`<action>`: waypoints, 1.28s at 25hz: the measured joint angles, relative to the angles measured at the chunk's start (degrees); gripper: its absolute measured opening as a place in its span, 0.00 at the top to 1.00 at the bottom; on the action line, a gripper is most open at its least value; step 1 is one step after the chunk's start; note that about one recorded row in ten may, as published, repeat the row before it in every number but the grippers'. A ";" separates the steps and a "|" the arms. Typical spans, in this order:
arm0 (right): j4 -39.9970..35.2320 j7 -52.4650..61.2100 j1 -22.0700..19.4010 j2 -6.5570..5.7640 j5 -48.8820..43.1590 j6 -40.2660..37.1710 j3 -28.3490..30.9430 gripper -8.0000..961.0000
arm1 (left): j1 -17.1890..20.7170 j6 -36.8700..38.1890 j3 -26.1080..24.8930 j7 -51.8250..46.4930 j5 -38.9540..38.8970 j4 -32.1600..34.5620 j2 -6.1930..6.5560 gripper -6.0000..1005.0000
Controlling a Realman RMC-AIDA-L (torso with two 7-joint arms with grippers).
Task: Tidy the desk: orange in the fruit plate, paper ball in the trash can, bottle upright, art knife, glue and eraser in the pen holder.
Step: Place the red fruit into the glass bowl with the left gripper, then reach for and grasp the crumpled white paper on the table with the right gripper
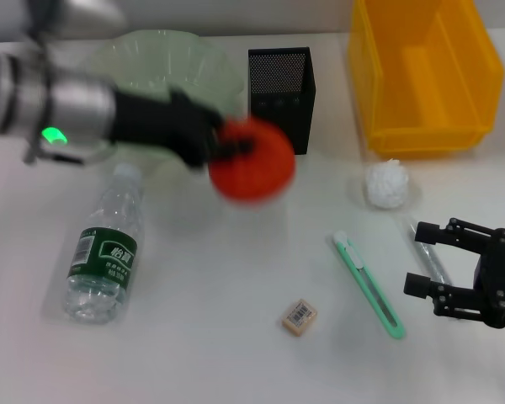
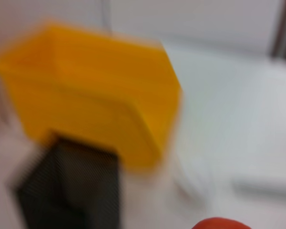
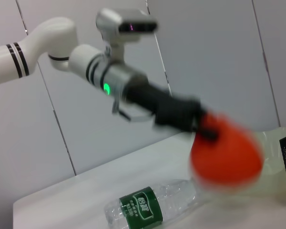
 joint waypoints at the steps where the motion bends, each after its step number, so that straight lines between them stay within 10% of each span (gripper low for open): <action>1: 0.00 0.00 -0.02 0.00 0.00 0.00 0.00 0.18 | 0.22 -0.16 -3.73 0.50 -2.17 -0.16 0.08 0.70; 6: 0.01 0.00 0.03 0.00 0.00 -0.06 -0.05 0.18 | -1.19 -5.66 -15.27 -0.38 -3.39 -3.77 0.29 0.75; 17: -0.04 2.72 1.15 0.00 0.01 -0.05 -0.08 0.18 | -2.10 -20.08 -16.89 -2.55 -7.35 -14.41 0.11 0.61; 25: -20.12 25.32 2.93 -0.12 -0.23 -5.78 -0.25 0.19 | 5.09 6.09 -17.34 12.45 -21.12 -14.06 3.01 0.38; 32: -46.16 55.82 11.50 -2.17 -15.96 -10.84 -6.07 0.20 | 9.33 22.11 -17.37 24.88 -16.77 -15.68 4.05 0.19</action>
